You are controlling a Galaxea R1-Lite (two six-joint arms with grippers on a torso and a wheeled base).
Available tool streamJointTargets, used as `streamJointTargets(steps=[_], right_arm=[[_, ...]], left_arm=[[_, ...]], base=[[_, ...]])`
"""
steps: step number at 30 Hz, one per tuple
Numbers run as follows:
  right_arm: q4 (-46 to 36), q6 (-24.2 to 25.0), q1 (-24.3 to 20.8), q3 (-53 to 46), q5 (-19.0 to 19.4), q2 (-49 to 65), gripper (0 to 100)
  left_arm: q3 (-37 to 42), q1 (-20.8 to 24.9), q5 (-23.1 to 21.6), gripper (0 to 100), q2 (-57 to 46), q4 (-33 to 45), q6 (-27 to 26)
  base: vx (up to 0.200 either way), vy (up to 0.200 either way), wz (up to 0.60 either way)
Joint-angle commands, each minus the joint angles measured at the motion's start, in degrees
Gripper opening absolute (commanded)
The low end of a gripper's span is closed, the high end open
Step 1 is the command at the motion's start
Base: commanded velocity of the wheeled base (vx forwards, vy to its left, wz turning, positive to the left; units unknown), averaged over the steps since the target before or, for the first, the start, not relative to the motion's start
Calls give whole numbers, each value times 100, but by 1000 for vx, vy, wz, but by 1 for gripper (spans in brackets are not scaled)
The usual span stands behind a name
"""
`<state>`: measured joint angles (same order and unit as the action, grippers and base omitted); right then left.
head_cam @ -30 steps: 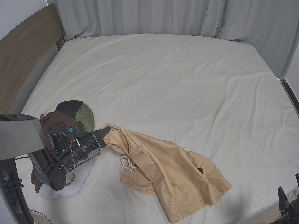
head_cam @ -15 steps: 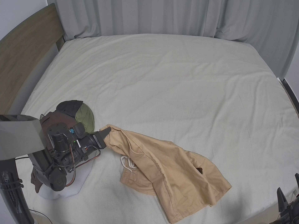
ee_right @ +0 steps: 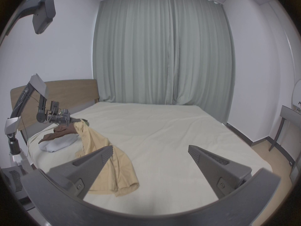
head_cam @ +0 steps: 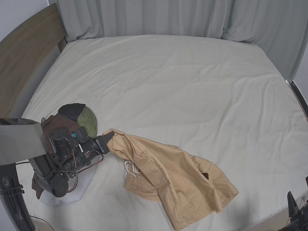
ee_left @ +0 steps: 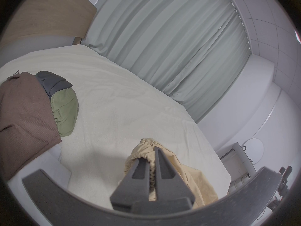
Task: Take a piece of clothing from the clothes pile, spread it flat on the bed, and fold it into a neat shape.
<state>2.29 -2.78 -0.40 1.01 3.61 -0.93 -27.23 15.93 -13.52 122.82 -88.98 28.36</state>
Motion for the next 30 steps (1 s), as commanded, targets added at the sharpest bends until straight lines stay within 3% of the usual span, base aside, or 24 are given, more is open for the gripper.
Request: streamJointTargets(steps=[1, 4, 12, 16, 26, 30], right_arm=[[1195, 41, 190, 1156, 26, -487, 100], [1159, 49, 190, 2017, 70, -1489, 100], [878, 243, -461, 1613, 492, -2403, 100], [852, 401, -478, 1630, 940, -2843, 100], [887, 375, -505, 1762, 1423, -4188, 100], [896, 357, -724, 2008, 1634, -4741, 100]], left_arm=[[-1, -2, -2, 0, -12, -14, 3], [-1, 15, -2, 0, -4, -14, -5], [8, 50, 7, 0, -12, -14, -172], [-1, 50, 7, 0, -12, -14, -172], [8, 41, 7, 0, -48, -14, -208], [-1, 24, 7, 0, -65, -14, -208]], base=[[0, 0, 0], [0, 0, 0], [0, 0, 0], [0, 0, 0], [0, 0, 0], [0, 0, 0]])
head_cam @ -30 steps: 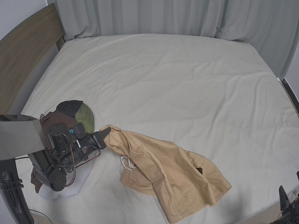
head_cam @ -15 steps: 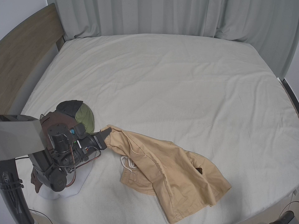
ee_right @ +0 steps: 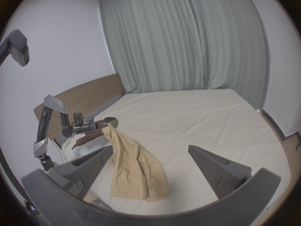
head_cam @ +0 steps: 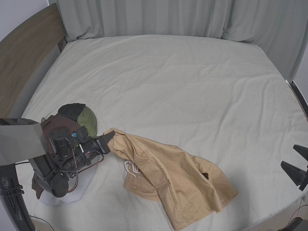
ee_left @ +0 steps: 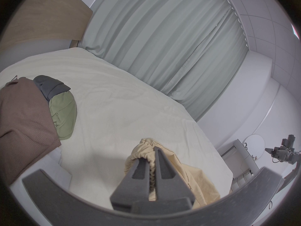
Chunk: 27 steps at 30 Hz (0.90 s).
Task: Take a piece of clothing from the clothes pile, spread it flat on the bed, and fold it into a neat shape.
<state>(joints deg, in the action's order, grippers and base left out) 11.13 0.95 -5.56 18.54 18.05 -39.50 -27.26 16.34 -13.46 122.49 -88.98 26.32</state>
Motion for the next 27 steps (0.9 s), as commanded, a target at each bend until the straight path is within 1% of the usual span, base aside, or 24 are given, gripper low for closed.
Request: streamJointTargets(steps=[1, 5, 12, 13, 16, 21, 25, 27], right_arm=[[12, -16, -288, 317, 207, -990, 100], [109, 2, -552, 449, 322, -1473, 100], [539, 81, -578, 290, 348, -1956, 100], [610, 195, -569, 246, 401, -2080, 100], [654, 432, -578, 238, 427, -2343, 100], [662, 476, -622, 123, 524, -2730, 100], [944, 511, -631, 18, 550, -3108, 100], [1251, 626, -639, -123, 550, -3477, 100]], left_arm=[[1, -16, 1, 0, -59, -14, -4], [-34, -8, 1, 0, -155, -14, 14], [-16, -8, 1, 0, -155, -14, 5], [1, -8, 1, 0, -138, -14, 5], [1, -8, 1, 0, -111, -14, 14], [19, -8, 1, 0, -111, -14, 14], [36, 1, 1, 0, -85, -5, 14], [36, 1, 1, 0, -67, -5, 14]], base=[[0, 0, 0], [0, 0, 0], [0, 0, 0], [0, 0, 0], [0, 0, 0], [0, 0, 0], [0, 0, 0], [0, 0, 0]])
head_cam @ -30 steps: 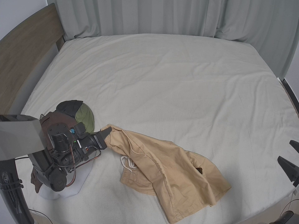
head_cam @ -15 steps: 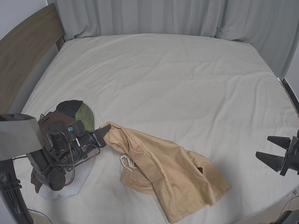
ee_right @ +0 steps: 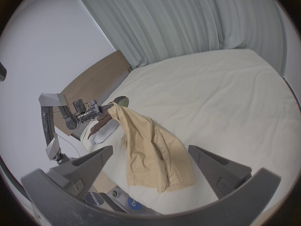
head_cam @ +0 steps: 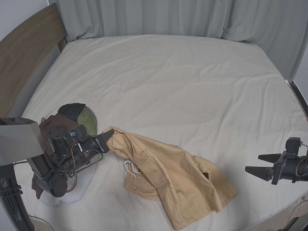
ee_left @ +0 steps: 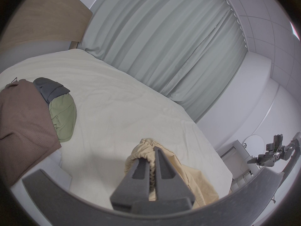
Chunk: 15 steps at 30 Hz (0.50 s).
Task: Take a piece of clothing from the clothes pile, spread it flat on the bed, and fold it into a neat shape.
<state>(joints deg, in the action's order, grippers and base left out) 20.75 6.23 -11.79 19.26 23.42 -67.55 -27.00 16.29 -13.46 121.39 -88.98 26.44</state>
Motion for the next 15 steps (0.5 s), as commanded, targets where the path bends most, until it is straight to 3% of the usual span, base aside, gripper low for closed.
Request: streamJointTargets(steps=[1, 15], right_arm=[[404, 150, -34, -247, 22, -751, 100], [1010, 731, -588, -379, 14, -1762, 100]], left_arm=[[11, 6, 1, 0, 42, -5, 1], [2, -3, 1, 0, 69, -14, 1]], base=[[0, 0, 0], [0, 0, 0]])
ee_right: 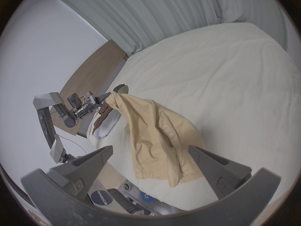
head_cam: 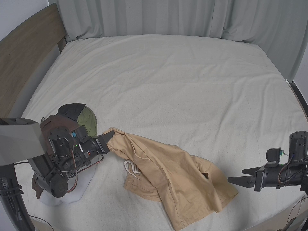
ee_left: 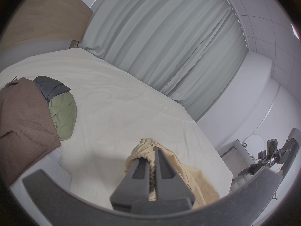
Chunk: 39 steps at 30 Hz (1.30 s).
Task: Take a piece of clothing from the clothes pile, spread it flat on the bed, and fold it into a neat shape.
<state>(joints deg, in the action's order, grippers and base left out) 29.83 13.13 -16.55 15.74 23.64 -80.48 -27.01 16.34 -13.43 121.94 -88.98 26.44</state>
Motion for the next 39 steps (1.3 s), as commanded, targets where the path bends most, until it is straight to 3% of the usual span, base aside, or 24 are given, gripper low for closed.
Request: streamJointTargets(steps=[1, 25, 26, 39], right_arm=[[102, 41, -111, -27, -8, -468, 100], [2510, 32, -384, -651, -79, -3070, 100], [2985, 32, -384, -739, -166, -3439, 100], [4813, 23, -384, -1143, -246, -4643, 100]], left_arm=[[3, -8, -1, 0, 14, -14, 1], [-6, -16, -1, 0, 14, -5, 1], [-6, -16, -1, 0, 14, -5, 1], [-6, -16, -1, 0, 14, -14, 1]], base=[[0, 0, 0], [0, 0, 0], [0, 0, 0], [0, 0, 0]])
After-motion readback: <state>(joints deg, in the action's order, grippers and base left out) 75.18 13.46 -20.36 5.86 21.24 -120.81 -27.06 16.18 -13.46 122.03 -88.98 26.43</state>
